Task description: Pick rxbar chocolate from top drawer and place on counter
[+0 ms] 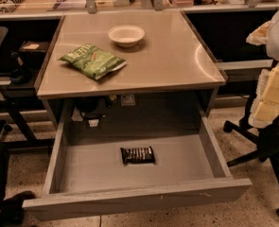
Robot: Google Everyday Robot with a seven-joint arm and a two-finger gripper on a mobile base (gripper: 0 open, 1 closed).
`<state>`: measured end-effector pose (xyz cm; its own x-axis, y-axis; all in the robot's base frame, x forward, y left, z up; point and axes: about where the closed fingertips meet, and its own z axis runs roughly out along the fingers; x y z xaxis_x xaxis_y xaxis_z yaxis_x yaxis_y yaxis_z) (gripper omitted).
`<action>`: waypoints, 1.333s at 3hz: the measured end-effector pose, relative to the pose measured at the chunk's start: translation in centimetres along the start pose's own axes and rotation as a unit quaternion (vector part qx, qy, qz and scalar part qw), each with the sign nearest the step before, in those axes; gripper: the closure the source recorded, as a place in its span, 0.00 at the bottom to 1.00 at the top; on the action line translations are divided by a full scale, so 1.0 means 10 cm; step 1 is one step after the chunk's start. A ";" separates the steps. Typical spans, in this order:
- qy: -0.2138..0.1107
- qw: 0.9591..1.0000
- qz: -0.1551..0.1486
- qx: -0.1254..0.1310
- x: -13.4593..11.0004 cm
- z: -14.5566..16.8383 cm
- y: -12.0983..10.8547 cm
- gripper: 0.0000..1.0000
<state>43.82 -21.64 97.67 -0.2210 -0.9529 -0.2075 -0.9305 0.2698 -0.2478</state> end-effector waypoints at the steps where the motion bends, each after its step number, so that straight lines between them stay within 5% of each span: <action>1: -0.001 1.000 0.000 0.001 -0.01 0.00 0.00 0.00; 4: -0.022 0.998 -0.028 -0.056 -0.51 0.55 0.36 0.00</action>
Offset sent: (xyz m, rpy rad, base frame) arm 0.0003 0.0501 -0.0321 0.0650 0.0387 0.0659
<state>43.21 -15.03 92.68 -0.1568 -0.9584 -0.2387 -0.9684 0.1967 -0.1534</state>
